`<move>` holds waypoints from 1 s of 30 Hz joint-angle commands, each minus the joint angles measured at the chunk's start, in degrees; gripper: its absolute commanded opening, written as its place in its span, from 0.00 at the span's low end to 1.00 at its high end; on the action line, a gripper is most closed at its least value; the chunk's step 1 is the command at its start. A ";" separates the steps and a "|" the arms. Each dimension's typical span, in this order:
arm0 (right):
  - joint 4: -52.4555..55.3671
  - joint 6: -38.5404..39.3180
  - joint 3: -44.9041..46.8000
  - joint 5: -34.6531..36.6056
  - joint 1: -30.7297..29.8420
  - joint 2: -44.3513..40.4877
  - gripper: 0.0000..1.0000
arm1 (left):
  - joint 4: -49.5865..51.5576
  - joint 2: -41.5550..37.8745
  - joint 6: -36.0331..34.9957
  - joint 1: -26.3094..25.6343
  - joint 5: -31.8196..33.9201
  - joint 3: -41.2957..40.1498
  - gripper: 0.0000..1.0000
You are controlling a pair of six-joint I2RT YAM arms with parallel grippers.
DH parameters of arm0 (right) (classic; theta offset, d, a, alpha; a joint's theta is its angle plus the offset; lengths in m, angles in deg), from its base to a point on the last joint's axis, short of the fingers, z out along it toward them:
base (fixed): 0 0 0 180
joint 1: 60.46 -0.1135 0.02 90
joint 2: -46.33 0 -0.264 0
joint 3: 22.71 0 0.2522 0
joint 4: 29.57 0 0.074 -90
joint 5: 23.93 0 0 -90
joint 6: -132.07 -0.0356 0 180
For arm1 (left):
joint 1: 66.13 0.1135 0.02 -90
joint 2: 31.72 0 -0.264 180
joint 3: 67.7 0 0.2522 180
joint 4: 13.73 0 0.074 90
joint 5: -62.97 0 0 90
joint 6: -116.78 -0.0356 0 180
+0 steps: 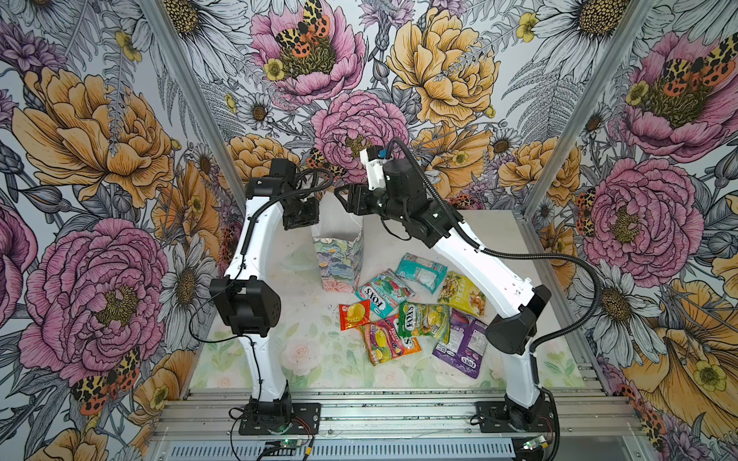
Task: Place the snacks into the paper bag
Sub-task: Pick up the snack from the bottom-right of the table.
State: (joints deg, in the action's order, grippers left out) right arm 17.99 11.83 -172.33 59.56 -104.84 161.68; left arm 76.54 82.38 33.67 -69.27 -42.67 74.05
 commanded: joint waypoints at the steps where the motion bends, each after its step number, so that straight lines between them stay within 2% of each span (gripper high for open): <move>1: -0.51 2.32 4.05 -2.20 0.65 -4.02 0.67 | -0.22 0.64 -1.44 0.46 -2.23 1.03 0.00; 5: -0.58 3.25 15.34 1.96 1.64 -11.73 0.70 | -0.22 0.60 -1.75 0.58 -2.43 0.99 0.00; 10: -0.61 1.71 36.66 9.24 3.45 -25.17 0.74 | -0.16 0.82 -2.07 0.89 -2.99 1.04 0.00; 19: 0.11 -12.90 72.52 11.67 8.53 -44.76 0.77 | -0.21 0.42 -2.22 2.00 -3.54 0.16 0.00; 25: 5.88 -19.42 86.02 13.80 9.43 -50.93 0.80 | -0.25 0.15 -2.37 1.96 -3.84 -0.09 0.00; 28: 8.08 -21.32 90.05 14.32 9.79 -53.05 0.92 | -0.23 0.24 -2.33 2.02 -3.85 -0.03 0.00; 30: 9.52 -21.98 92.01 14.78 9.96 -54.10 0.96 | -0.20 0.25 -2.33 2.00 -3.81 -0.09 0.00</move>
State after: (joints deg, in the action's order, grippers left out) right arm 24.81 -6.77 -81.84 72.15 -95.33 109.69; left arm 76.57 82.49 32.36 -67.72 -44.66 74.02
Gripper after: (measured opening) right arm 0.953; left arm 0.043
